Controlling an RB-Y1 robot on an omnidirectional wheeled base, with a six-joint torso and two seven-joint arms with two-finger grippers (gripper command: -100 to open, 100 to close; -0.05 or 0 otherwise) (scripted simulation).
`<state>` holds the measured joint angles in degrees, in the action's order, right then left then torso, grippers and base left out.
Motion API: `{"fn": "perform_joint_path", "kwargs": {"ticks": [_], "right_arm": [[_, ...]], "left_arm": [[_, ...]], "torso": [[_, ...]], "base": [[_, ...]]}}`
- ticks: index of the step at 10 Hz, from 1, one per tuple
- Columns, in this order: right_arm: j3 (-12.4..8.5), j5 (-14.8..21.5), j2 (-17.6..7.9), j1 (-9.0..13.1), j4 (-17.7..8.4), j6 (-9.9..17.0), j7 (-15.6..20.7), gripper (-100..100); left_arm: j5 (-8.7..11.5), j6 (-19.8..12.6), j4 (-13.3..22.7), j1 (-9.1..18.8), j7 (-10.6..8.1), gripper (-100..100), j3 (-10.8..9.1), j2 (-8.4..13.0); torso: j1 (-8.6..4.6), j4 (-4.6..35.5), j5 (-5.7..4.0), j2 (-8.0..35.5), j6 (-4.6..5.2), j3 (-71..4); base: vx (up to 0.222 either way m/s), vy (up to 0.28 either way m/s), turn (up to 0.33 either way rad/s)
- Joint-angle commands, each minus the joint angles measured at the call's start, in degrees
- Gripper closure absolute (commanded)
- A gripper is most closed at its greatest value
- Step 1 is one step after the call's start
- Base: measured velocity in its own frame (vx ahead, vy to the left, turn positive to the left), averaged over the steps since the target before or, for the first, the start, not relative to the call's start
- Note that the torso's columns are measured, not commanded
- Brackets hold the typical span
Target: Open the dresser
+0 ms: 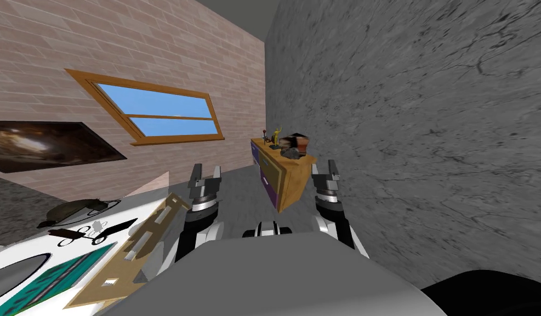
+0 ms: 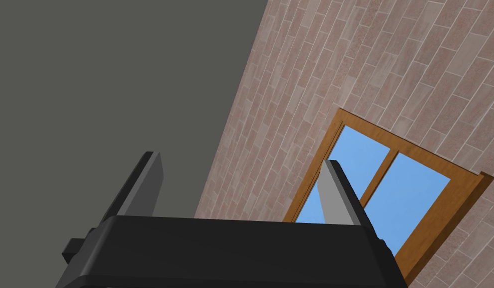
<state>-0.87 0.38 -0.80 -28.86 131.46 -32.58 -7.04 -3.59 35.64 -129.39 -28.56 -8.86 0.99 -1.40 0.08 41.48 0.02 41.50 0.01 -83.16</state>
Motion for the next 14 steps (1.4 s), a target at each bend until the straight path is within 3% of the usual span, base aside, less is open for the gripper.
{"fn": "perform_joint_path", "kwargs": {"ticks": [1, 6, 10, 14], "right_arm": [[-0.72, 2.09, -3.62, 0.19, -1.11, 0.43, 2.08, -100], [-3.82, 9.77, -9.01, 1.0, -5.46, 1.97, 9.43, -100], [-5.51, 14.34, -10.39, 1.51, -7.84, 2.83, 14.26, -100], [-8.33, 21.27, -11.81, 2.43, -11.81, 4.3, 21.12, -100]], "left_arm": [[0.0, 0.0, 0.0, 0.0, 0.0, 0, 0.0, 0.0], [0.0, 0.0, 0.0, -0.02, 0.0, 0, 0.01, -0.01], [0.0, 0.0, 0.0, -0.02, 0.0, 0, 0.01, -0.01], [0.0, 0.0, 0.0, -0.01, 0.0, 0, 0.01, -0.01]], "torso": [[0.07, 0.54, 0.02, 0.47, -0.01, -1.16], [0.07, 0.78, 0.02, 0.7, -0.01, -1.46], [0.04, 0.79, -0.01, 0.74, 0.01, -1.43], [-0.13, 0.78, -0.01, 0.73, -0.03, -1.46]], "base": [[0.073, 0.097, -0.072], [0.118, 0.18, -0.136], [0.12, 0.179, -0.111], [0.124, 0.185, -0.14]]}}
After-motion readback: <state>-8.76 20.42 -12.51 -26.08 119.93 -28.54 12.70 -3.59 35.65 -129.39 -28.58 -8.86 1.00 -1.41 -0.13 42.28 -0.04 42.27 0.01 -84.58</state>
